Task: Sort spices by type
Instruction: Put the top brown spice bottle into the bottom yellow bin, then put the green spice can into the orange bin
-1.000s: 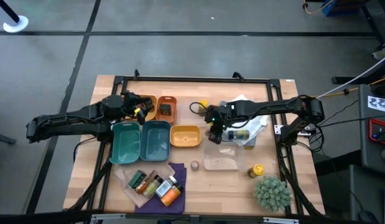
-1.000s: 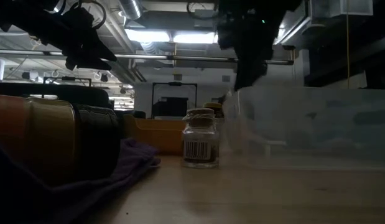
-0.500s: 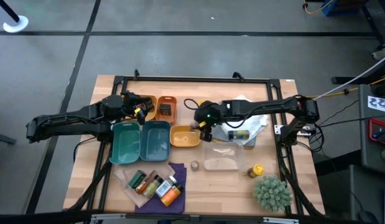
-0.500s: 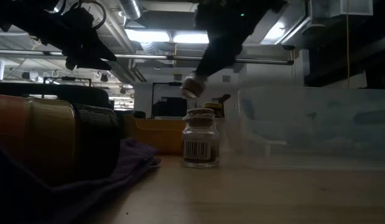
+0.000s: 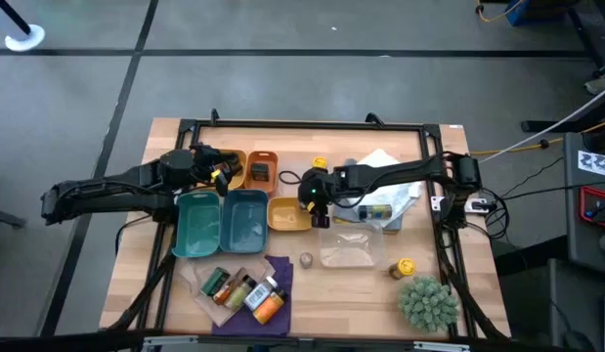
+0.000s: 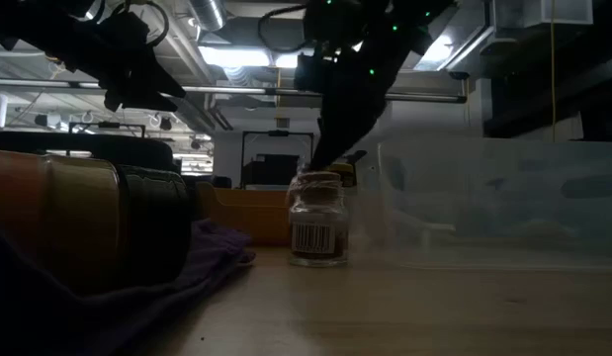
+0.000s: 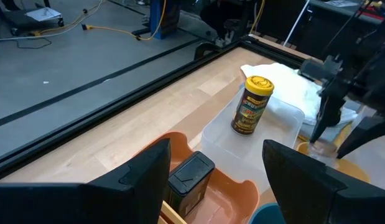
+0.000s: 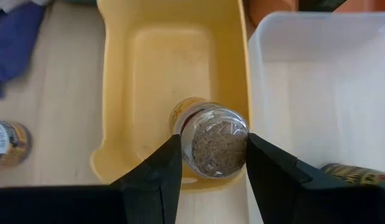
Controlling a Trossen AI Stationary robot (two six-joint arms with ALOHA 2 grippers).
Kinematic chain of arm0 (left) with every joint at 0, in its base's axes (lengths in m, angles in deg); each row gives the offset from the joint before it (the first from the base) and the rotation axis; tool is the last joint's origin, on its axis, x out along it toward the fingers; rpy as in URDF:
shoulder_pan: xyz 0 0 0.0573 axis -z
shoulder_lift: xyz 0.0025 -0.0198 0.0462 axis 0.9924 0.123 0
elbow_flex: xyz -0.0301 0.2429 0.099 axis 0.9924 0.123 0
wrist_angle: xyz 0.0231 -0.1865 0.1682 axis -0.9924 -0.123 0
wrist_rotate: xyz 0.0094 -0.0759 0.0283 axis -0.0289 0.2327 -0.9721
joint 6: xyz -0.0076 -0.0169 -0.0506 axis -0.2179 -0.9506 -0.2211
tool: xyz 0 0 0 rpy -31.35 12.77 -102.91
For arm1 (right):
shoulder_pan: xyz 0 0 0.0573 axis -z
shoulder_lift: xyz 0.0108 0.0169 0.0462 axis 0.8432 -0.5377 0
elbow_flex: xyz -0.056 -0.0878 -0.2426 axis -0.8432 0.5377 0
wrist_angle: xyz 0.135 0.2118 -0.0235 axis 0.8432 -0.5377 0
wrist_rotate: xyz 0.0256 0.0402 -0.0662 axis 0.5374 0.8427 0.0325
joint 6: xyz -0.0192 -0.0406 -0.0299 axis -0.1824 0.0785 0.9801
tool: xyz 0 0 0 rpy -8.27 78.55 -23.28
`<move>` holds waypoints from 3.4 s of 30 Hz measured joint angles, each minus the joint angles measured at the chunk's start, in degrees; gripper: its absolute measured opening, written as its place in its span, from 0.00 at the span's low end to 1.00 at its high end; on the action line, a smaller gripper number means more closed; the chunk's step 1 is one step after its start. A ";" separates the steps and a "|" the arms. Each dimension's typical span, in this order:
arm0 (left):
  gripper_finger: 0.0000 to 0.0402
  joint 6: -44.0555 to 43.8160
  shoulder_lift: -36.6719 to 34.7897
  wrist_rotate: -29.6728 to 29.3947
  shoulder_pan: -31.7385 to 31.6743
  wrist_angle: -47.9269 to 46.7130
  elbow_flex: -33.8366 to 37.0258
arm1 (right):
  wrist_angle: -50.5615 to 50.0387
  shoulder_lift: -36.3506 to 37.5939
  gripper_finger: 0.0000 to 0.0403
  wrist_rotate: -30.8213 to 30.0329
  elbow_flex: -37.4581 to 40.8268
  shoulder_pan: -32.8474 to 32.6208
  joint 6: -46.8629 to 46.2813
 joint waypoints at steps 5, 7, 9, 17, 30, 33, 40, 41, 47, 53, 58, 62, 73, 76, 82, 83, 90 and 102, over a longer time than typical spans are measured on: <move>0.60 0.00 0.00 0.01 0.00 0.00 0.00 | -0.01 -0.89 0.39 0.01 0.02 0.00 1.17; 0.60 0.00 0.00 0.00 0.00 0.00 0.00 | 0.57 -0.95 0.39 0.01 0.02 0.00 1.13; 0.60 0.00 0.00 0.00 0.00 0.00 0.00 | 0.58 -1.06 0.39 0.01 0.02 0.00 0.97; 0.60 1.52 0.00 0.02 -0.01 0.00 0.00 | 0.81 -1.09 0.39 0.01 0.02 0.02 0.95; 0.60 1.73 -0.02 0.02 -0.02 0.15 0.00 | 1.08 -1.09 0.52 1.54 0.02 0.02 0.83; 0.60 2.74 -0.02 0.02 -0.01 0.28 0.00 | 1.29 -1.09 0.56 1.54 0.02 0.02 0.82; 0.60 4.44 -0.02 0.81 0.02 2.11 -0.80 | 1.47 -1.08 0.60 1.54 0.02 0.02 0.82; 0.60 4.63 -0.02 1.13 0.02 2.71 -1.14 | 1.47 -1.09 0.60 1.54 0.02 0.02 0.82; 0.60 6.19 -0.03 3.45 0.20 3.41 -3.79 | 1.44 -1.07 0.60 1.54 0.02 0.02 0.82; 0.60 6.73 0.31 5.21 3.50 2.89 -7.79 | -0.32 -1.04 0.60 1.54 -2.59 0.00 0.82; 0.60 9.13 2.45 5.37 8.46 2.21 -12.39 | -1.54 -0.99 0.60 1.54 -6.08 0.00 0.82; 0.60 10.78 6.14 4.86 12.44 -1.19 -17.42 | -1.68 -0.98 0.60 1.54 -7.38 0.00 0.82; 0.59 -12.72 25.57 4.03 23.34 -40.55 -37.95 | -12.23 -0.98 0.60 1.54 -13.23 0.00 2.30; 0.60 -23.94 31.00 10.06 26.48 -50.22 -41.52 | -16.56 -0.98 0.60 1.53 -15.82 0.00 4.29; 0.59 -43.38 38.12 24.44 33.84 -56.20 -40.54 | -20.25 -0.98 0.60 1.08 -18.84 0.02 8.87; 0.60 -45.53 39.04 25.81 35.09 -56.06 -40.06 | -20.42 -0.98 0.60 1.08 -18.94 0.02 9.72; 0.59 -57.37 44.35 27.54 43.27 -54.49 -38.27 | -24.38 -0.98 0.60 1.08 -18.99 0.00 11.50; 0.59 -70.77 49.44 24.97 53.20 -42.47 -33.25 | -26.75 -0.98 0.60 1.54 -18.99 -0.07 11.37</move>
